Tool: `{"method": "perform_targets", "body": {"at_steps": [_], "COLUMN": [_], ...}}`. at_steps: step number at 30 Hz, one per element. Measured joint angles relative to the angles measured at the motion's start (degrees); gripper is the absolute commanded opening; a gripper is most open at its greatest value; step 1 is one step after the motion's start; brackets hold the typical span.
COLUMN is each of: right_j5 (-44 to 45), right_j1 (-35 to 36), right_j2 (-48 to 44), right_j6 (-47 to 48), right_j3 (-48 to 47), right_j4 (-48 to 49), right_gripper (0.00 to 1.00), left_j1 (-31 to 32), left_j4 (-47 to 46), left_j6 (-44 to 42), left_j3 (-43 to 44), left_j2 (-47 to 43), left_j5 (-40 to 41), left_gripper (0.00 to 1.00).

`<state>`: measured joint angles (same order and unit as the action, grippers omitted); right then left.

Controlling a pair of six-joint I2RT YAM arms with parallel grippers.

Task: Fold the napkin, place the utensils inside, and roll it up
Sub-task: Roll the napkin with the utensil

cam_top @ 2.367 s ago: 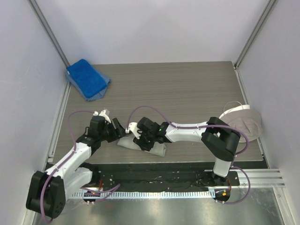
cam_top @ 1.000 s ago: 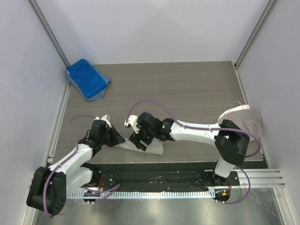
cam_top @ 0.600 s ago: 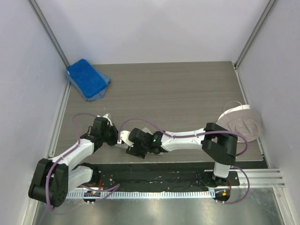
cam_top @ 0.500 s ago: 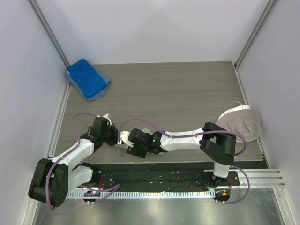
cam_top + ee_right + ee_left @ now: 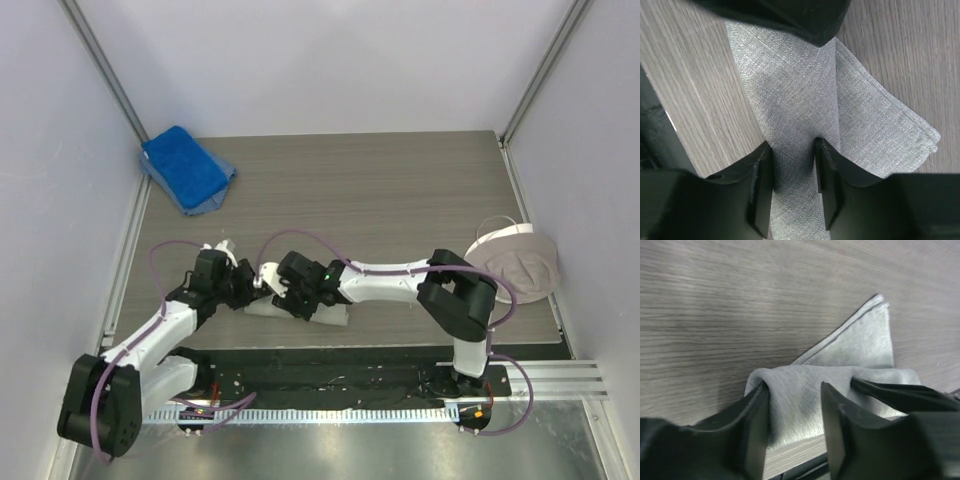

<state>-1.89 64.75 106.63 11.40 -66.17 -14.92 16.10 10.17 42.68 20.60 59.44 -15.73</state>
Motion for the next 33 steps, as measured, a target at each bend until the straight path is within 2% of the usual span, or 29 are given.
{"method": "perform_targets", "body": {"at_steps": [4, 8, 13, 22, 33], "right_j5": [-8.4, -17.7, -28.1, -45.3, -50.8], "right_j1": [-3.4, -7.0, -10.5, -16.3, -18.4], "right_j2": [2.2, 4.2, 8.0, 16.0, 18.5], "right_j6": [-1.8, -4.6, -8.3, -14.5, -15.6], "right_j3": [-3.6, -6.3, -10.6, -16.0, -16.9], "right_j4": [-3.1, -5.6, -10.0, -15.0, -17.4], "right_gripper": [0.34, 0.33, 0.33, 0.32, 0.32], "left_j1": [0.0, 0.0, 0.0, 0.0, 0.0], "left_j4": [2.8, 5.4, 6.1, 5.7, -2.0], "left_j6": [0.2, 0.2, 0.2, 0.2, 0.4], "left_j3": [0.3, 0.6, -0.1, -3.9, -7.9], "left_j2": [-6.6, -14.2, -19.6, -20.0, -16.0], "left_j5": [3.8, 7.7, 8.6, 8.0, 5.5], "left_gripper": [0.60, 0.60, 0.60, 0.59, 0.44]}}
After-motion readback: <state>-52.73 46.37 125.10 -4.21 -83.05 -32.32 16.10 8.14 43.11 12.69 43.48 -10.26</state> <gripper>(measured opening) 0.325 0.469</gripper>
